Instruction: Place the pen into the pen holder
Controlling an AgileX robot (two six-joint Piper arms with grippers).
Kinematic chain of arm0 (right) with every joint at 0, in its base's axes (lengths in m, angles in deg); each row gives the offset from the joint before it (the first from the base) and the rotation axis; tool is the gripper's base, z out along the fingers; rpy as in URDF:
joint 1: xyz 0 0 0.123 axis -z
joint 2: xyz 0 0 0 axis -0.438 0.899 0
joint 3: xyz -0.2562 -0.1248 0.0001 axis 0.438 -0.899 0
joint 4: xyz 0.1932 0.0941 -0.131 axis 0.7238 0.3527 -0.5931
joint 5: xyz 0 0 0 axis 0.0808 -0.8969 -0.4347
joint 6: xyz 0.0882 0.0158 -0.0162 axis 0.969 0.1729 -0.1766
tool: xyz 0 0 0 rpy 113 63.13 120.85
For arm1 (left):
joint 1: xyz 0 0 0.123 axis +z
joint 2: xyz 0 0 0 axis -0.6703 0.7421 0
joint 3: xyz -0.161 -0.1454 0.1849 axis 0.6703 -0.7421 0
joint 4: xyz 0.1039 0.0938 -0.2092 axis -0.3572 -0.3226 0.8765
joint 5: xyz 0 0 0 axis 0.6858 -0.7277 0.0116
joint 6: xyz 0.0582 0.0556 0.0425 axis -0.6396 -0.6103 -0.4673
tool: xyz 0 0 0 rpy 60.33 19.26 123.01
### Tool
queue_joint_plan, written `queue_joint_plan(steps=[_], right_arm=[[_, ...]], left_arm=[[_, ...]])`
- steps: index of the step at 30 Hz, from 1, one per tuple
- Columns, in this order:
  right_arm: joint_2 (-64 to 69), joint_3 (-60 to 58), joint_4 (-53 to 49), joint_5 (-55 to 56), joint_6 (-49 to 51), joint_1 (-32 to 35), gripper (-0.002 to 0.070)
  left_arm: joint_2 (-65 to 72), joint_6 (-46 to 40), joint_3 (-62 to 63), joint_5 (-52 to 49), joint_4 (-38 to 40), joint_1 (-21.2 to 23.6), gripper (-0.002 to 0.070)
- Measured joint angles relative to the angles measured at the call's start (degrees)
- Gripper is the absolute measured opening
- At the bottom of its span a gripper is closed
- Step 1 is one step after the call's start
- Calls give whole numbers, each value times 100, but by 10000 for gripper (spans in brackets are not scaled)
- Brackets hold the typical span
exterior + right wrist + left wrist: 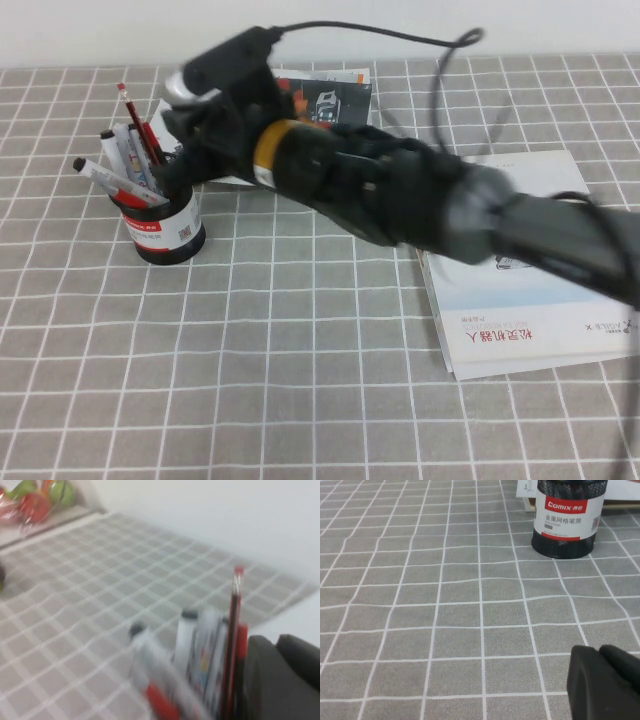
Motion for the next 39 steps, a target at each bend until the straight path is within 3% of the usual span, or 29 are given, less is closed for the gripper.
queue_joint_plan(steps=[9,28,32,39], right_arm=[[-2455,-2922,-276,42,35,-4,-12],[-5877,-6207,-180,-1224,35,60,-13],[-6689,-6884,-141,-1137,35,568,-12],[-7908,-7933,-190,-770,35,2082,-12]], left_arm=[[0,0,0,0,0,0,-4],[0,0,0,0,0,0,-4],[0,0,0,0,0,0,-4],[0,0,0,0,0,0,-4]])
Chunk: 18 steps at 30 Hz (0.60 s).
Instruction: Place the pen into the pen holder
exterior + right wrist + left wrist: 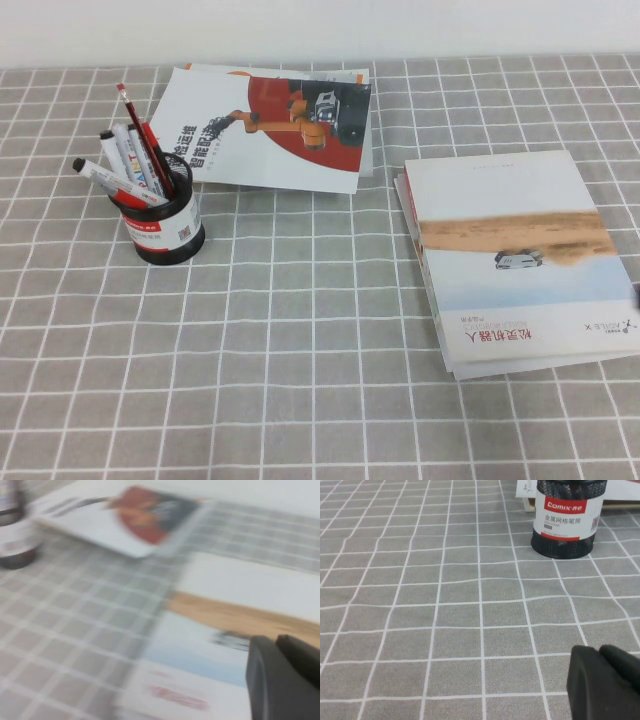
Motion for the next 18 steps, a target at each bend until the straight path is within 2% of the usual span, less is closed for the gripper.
queue_joint_plan(steps=[12,18], right_arm=[[-2550,-1485,37,95,23,2478,-12],[-3109,-1930,107,194,251,2747,-13]], left_arm=[[0,0,0,0,0,0,-4],[0,0,0,0,0,0,-4]])
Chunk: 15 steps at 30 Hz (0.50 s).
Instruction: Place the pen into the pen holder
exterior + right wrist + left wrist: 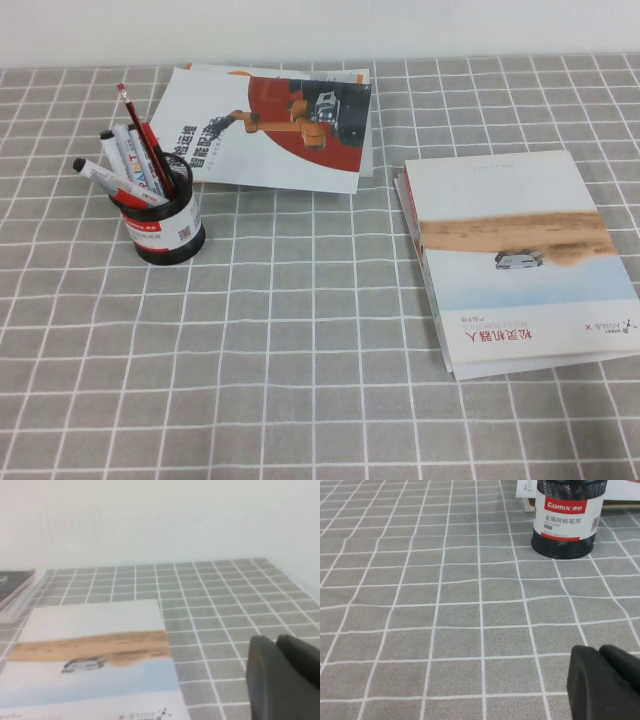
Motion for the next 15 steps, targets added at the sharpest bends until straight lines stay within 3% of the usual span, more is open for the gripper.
queue_joint_plan(steps=[6,13,15], right_arm=[[-461,-86,333,-1,-175,-25,-13],[-977,-86,2955,-1242,-2704,-25,-13],[-977,-86,3342,-1760,-2984,-25,-13]], left_arm=[[0,0,0,0,0,0,-4],[0,0,0,0,0,0,-4],[0,0,0,0,0,0,-4]])
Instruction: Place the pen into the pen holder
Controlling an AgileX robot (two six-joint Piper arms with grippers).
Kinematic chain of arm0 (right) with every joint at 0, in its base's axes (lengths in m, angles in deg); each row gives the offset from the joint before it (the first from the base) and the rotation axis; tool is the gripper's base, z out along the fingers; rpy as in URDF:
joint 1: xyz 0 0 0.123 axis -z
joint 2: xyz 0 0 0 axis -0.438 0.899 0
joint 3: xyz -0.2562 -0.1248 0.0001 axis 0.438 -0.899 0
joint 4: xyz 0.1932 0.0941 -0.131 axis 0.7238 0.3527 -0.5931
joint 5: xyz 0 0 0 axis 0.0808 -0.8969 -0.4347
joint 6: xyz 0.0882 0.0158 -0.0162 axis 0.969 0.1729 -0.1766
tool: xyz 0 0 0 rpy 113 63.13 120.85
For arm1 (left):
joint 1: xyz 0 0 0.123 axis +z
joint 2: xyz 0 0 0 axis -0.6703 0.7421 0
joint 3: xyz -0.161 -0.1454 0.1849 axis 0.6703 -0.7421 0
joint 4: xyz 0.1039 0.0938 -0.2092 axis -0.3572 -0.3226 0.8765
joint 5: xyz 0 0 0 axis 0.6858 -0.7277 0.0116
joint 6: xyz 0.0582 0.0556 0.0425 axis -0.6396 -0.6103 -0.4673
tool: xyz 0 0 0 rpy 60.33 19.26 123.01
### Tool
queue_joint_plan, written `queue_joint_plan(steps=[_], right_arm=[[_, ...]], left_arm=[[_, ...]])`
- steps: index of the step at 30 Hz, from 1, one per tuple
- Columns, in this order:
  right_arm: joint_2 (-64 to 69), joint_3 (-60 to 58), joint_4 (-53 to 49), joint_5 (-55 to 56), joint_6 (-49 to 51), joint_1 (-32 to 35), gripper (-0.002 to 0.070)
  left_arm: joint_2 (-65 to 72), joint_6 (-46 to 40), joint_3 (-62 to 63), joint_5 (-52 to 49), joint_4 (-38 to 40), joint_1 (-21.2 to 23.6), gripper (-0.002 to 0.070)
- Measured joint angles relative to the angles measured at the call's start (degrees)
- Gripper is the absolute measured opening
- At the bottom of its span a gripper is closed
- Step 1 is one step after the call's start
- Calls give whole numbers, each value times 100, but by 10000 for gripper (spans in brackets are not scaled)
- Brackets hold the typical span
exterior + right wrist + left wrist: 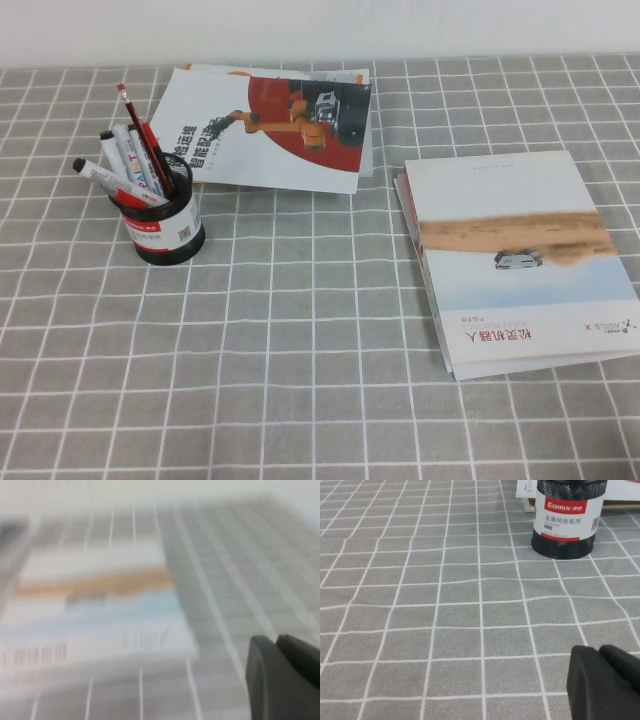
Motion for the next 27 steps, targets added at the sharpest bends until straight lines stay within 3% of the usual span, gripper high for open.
queue_joint_plan(steps=[5,27], right_arm=[[0,0,151,-789,-205,0,-13],[0,0,-4,-876,-827,-240,-13]], left_arm=[[0,0,0,0,0,0,-4],[0,0,0,0,0,0,-4]])
